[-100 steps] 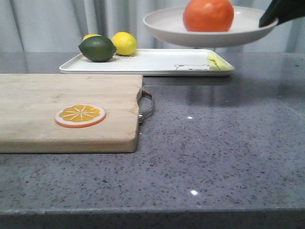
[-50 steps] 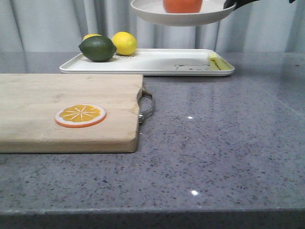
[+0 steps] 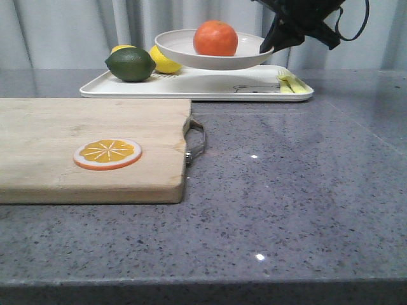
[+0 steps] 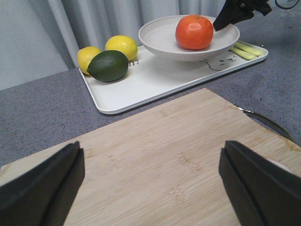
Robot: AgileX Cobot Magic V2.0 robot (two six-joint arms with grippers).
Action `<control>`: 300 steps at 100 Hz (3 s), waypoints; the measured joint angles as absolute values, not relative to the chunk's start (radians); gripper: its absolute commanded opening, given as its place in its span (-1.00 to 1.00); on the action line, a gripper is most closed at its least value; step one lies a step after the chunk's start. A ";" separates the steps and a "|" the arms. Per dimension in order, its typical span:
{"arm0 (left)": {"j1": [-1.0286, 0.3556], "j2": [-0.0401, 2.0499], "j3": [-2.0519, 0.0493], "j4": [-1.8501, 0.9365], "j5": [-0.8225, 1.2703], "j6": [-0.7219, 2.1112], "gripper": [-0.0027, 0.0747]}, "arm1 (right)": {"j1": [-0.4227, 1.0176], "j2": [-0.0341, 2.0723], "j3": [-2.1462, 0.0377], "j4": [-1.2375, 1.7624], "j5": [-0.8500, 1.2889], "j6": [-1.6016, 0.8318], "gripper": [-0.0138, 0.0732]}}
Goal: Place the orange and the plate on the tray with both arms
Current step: 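Carry the plate over the white tray and lower it onto it, then open the right gripper and raise it away from the plate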
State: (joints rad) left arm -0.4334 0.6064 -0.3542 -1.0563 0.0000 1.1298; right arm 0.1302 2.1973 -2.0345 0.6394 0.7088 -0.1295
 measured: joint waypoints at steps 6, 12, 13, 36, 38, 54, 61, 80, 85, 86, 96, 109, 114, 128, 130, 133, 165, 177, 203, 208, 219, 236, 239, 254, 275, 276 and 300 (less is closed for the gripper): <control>-0.433 0.606 -0.354 -1.056 0.006 1.130 0.53 | 0.130 2.216 -2.047 0.642 0.709 -0.132 -0.91; -0.433 0.606 -0.354 -1.056 0.006 1.130 0.53 | 0.130 2.227 -2.052 0.642 0.707 -0.132 -0.91; -0.433 0.606 -0.354 -1.056 0.006 1.130 0.53 | 0.130 2.229 -2.052 0.642 0.707 -0.132 -0.91; -0.433 0.606 -0.354 -1.056 0.006 1.130 0.53 | 0.130 2.256 -2.054 0.635 0.705 -0.133 -0.91; -0.433 0.606 -0.354 -1.056 0.006 1.130 0.53 | 0.130 2.258 -2.054 0.631 0.702 -0.133 -0.91; -0.433 0.606 -0.354 -1.056 0.006 1.130 0.53 | 0.130 2.266 -2.054 0.611 0.691 -0.133 -0.91; -0.433 0.606 -0.354 -1.056 0.006 1.130 0.53 | 0.130 2.269 -2.054 0.604 0.689 -0.133 -0.91; -0.433 0.606 -0.354 -1.056 0.006 1.130 0.53 | 0.130 2.271 -2.058 0.595 0.685 -0.133 -0.91; -0.433 0.606 -0.354 -1.056 0.006 1.130 0.53 | 0.130 2.273 -2.060 0.593 0.685 -0.133 -0.91; -0.433 0.606 -0.354 -1.056 0.006 1.130 0.53 | 0.130 2.273 -2.060 0.593 0.685 -0.133 -0.91; -0.433 0.606 -0.354 -1.056 0.006 1.130 0.53 | 0.130 2.282 -2.061 0.593 0.681 -0.133 -0.91; -0.433 0.606 -0.354 -1.056 0.006 1.130 0.53 | 0.130 2.286 -2.064 0.595 0.682 -0.131 -0.91; -0.433 0.606 -0.354 -1.056 0.006 1.130 0.53 | 0.130 2.286 -2.064 0.595 0.681 -0.131 -0.89; -0.433 0.606 -0.354 -1.056 0.006 1.130 0.53 | 0.130 2.286 -2.064 0.595 0.681 -0.131 -0.57; -0.433 0.606 -0.354 -1.056 0.006 1.130 0.53 | 0.130 2.286 -2.064 0.595 0.681 -0.131 -0.50; -0.433 0.606 -0.354 -1.056 0.006 1.130 0.53 | 0.130 2.286 -2.064 0.595 0.681 -0.131 -0.38; -0.433 0.606 -0.354 -1.056 0.006 1.130 0.53 | 0.130 2.286 -2.086 0.593 0.681 -0.131 0.06; -0.433 0.606 -0.354 -1.056 0.006 1.130 0.53 | 0.130 2.281 -2.119 0.591 0.681 -0.131 0.06; -0.433 0.606 -0.354 -1.056 0.006 1.130 0.53 | 0.127 2.178 -2.159 0.406 0.713 -0.152 0.06; -0.433 0.606 -0.354 -1.056 0.006 1.130 0.53 | 0.127 2.139 -2.159 0.352 0.723 -0.163 0.06; -0.433 0.606 -0.354 -1.056 0.006 1.130 0.53 | 0.124 2.061 -2.161 0.280 0.748 -0.174 0.06; -0.433 0.606 -0.354 -1.056 0.006 1.130 0.53 | 0.123 1.933 -2.165 0.241 0.791 -0.191 0.06; -0.433 0.606 -0.354 -1.056 0.006 1.130 0.53 | 0.123 1.915 -2.165 0.239 0.802 -0.201 0.06; -0.433 0.606 -0.354 -1.071 0.000 1.130 0.53 | 0.123 1.820 -2.143 0.239 0.859 -0.228 0.06; -0.433 0.606 -0.354 -1.090 -0.014 1.130 0.53 | 0.123 1.612 -1.902 0.237 0.800 -0.257 0.06; -0.433 0.606 -0.354 -1.090 -0.014 1.130 0.53 | 0.123 1.594 -1.876 0.237 0.787 -0.257 0.06; -0.433 0.581 -0.363 -1.097 -0.047 1.130 0.53 | 0.123 1.222 -1.324 0.237 0.507 -0.275 0.06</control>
State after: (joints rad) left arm -0.4334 0.5813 -0.3635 -1.0969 -0.0473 1.1298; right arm 0.1227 1.2223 -1.3242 0.2372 0.5072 -0.2748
